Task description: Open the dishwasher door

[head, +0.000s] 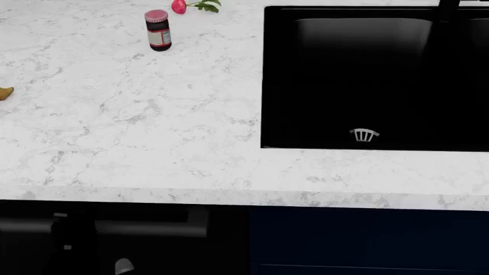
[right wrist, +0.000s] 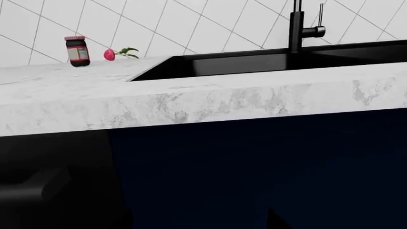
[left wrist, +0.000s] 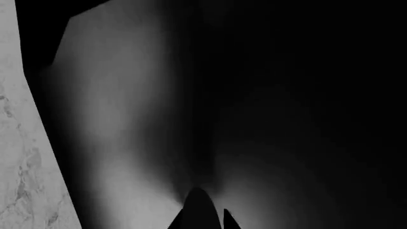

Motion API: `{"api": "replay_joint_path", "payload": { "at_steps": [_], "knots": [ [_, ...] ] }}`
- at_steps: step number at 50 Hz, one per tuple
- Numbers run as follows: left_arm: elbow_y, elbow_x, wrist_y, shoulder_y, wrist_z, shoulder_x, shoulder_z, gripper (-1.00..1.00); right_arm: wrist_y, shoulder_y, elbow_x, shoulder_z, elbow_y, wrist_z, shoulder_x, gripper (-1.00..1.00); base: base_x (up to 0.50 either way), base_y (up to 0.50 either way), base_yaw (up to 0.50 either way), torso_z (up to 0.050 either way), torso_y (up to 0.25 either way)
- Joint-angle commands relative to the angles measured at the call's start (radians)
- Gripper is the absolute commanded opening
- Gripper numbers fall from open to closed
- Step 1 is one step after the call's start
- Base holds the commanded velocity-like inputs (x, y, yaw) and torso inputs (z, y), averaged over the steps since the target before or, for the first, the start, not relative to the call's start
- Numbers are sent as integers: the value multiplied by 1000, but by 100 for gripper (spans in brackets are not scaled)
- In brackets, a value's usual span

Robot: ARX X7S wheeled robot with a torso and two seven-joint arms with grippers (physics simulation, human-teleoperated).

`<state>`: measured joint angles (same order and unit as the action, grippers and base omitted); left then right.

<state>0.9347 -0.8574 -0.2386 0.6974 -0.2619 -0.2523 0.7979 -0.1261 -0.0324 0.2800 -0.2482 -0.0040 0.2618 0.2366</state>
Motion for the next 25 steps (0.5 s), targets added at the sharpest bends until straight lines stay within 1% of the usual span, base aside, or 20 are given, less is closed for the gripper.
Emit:
{"api": "replay_joint_path", "payload": {
  "at_steps": [1, 10, 18, 25],
  "knots": [
    [-16, 23, 1, -18, 23, -17, 29, -100, -4, -1, 5, -3, -2, 5, 5, 100, 0, 0, 0, 0, 0],
    [-151, 8, -37, -75, 68, -61, 30, -100, -1, 0, 8, -7, -8, 8, 9, 100, 0, 0, 0, 0, 0],
    [-349, -5, -103, -155, 145, -122, 18, -100, -5, 1, 12, -8, -7, 10, 11, 100, 0, 0, 0, 0, 0],
    [-433, -15, -130, -185, 170, -144, 15, -100, -10, -5, 16, -5, -10, 15, 16, 100, 0, 0, 0, 0, 0]
  ]
}}
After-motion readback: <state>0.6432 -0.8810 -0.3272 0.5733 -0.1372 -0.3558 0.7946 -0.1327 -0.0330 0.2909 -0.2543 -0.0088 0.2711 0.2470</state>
